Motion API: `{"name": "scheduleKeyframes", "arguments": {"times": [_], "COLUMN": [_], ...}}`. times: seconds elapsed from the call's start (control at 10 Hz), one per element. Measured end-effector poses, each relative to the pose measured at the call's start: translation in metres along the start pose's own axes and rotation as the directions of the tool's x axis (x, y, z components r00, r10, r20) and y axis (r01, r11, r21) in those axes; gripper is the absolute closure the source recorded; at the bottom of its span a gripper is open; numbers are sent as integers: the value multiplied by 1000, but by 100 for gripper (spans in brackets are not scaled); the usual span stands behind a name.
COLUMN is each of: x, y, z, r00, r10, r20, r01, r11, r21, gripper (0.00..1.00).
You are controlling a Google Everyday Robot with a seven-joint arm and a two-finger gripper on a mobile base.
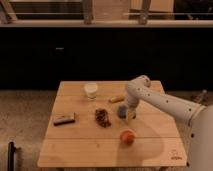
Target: Wipe table surface with sponge
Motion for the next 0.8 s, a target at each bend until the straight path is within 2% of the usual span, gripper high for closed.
{"name": "scheduleKeyframes", "arguments": {"times": [0.1, 0.3, 0.8], "x": [1, 2, 10], "y": [0, 0, -1], "z": [2, 4, 5], "r00": [1000, 1000, 1000], "r10": [5, 12, 29], "r20": [-4, -6, 1], "r01": [-5, -12, -29], "r11": [1000, 1000, 1000], "r21": [-2, -2, 5], "gripper": [20, 30, 84]}}
